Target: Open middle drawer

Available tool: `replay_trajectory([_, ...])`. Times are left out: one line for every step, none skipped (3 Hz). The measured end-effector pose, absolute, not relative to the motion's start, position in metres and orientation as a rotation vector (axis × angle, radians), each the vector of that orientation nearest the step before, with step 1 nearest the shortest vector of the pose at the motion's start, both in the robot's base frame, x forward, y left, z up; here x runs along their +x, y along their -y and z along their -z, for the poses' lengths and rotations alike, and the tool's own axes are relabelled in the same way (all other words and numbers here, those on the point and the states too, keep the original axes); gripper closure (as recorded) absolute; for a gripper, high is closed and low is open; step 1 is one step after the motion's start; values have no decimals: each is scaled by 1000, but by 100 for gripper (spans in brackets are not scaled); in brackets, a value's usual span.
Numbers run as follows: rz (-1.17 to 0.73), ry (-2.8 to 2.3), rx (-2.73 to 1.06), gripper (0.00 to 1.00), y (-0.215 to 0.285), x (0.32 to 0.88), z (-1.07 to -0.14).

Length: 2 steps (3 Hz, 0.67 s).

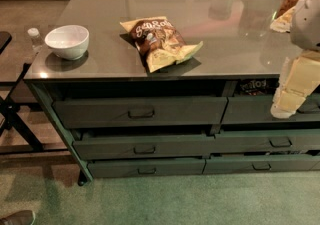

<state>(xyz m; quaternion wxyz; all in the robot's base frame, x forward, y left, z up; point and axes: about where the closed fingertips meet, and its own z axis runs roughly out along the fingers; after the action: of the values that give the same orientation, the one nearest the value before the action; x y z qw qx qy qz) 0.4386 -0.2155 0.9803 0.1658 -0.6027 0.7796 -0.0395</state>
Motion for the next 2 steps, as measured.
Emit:
replay_trajectory([105, -2212, -1715, 0, 214, 439, -974])
replay_trajectory([113, -2196, -1758, 0, 209, 442, -948])
